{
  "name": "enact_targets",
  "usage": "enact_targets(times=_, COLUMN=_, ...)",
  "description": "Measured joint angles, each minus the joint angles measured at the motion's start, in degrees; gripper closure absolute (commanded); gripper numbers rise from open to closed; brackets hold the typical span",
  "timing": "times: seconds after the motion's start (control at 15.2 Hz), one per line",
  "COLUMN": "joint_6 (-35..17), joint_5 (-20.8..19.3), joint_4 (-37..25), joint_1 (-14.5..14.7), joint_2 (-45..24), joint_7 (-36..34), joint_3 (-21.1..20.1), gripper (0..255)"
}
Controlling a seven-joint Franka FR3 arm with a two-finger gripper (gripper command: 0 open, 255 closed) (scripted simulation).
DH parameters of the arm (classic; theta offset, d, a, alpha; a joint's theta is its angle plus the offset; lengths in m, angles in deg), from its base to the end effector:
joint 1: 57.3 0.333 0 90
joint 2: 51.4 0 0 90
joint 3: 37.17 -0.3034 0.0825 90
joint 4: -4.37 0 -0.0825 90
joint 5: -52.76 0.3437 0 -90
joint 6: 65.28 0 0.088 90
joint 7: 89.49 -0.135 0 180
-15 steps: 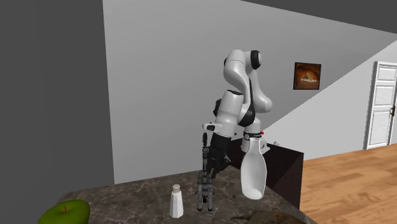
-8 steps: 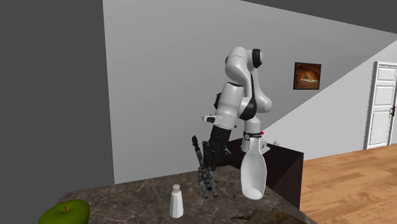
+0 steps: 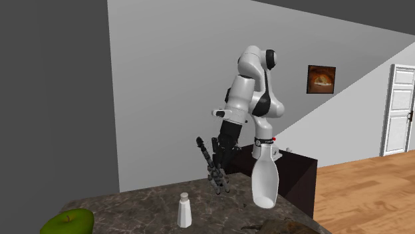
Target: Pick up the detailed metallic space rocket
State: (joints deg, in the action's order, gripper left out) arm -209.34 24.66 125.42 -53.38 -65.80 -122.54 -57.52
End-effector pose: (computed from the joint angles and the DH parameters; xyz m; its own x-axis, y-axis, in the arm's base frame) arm 0.5168 0.2249 0.3079 0.9446 0.2137 0.2490 0.1816 -0.9725 0.1457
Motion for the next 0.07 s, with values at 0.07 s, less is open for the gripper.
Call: enact_targets(times=0.07, joint_6=0.3, joint_5=0.4, joint_4=0.0, joint_1=-0.1, joint_2=0.4, joint_7=0.3, joint_3=-0.2, gripper=255)
